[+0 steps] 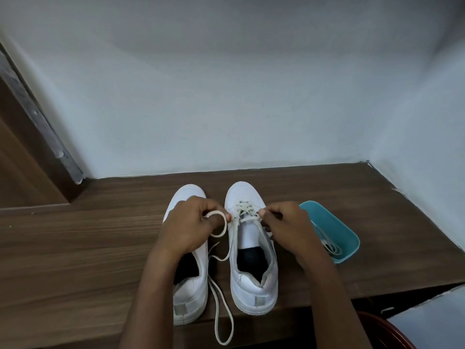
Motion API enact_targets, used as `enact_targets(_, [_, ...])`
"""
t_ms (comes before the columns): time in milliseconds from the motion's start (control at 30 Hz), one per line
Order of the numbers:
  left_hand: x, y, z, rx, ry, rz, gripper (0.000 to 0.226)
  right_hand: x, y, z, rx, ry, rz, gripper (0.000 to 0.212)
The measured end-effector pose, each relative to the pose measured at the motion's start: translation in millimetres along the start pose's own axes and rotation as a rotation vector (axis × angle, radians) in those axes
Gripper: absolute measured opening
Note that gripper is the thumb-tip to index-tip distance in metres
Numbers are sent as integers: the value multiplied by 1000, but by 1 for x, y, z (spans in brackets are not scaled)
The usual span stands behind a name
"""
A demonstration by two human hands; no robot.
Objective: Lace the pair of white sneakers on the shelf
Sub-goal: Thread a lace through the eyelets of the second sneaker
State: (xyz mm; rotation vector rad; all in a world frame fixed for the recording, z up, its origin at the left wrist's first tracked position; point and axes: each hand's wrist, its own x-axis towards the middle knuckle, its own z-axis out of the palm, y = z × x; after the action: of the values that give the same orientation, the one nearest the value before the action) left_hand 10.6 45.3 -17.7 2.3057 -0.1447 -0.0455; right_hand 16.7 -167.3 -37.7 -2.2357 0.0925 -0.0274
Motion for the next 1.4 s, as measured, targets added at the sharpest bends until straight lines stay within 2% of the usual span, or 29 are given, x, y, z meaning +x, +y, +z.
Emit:
enact_targets(100, [1, 4, -1, -309, 60, 18, 19, -2, -7, 0, 220, 15, 68, 20])
enact_targets(233, [1, 14, 2, -546, 88, -25, 20, -4, -14, 1, 403, -61, 79, 22])
enact_targets(367, [3, 13, 6, -642, 94, -54, 17, -3, -15, 4, 287, -69, 33, 23])
enact_targets(500, [5, 15, 11, -708, 129, -69, 19, -5, -16, 2, 120, -181, 0, 44])
enact_targets(600, [5, 20, 15, -782, 106, -98, 22, -6, -16, 4, -66, -127, -18, 46])
enact_targets(733, [4, 26, 23, -852, 130, -172, 27, -5, -14, 6, -95, -23, -34, 22])
enact_targets(800, [4, 28, 26, -900, 155, -209, 27, -4, -12, 3, -99, -4, -34, 19])
enact_targets(900, [3, 37, 30, -1042, 127, -229, 25, -5, -11, 3, -22, -67, -71, 31])
enact_targets(1000, [3, 41, 31, -1090, 120, -203, 26, -7, -16, 8, -4, -110, -254, 45])
enact_targets(1100, [4, 38, 32, -1070, 114, -156, 24, -6, -17, 15, -127, -135, -375, 41])
enact_targets(1167, [4, 38, 32, -1062, 108, -129, 24, -4, -16, 17, -197, -142, -378, 36])
enact_targets(1400, [7, 37, 31, -1162, 190, -147, 23, -3, -13, 15, -173, -103, -270, 26])
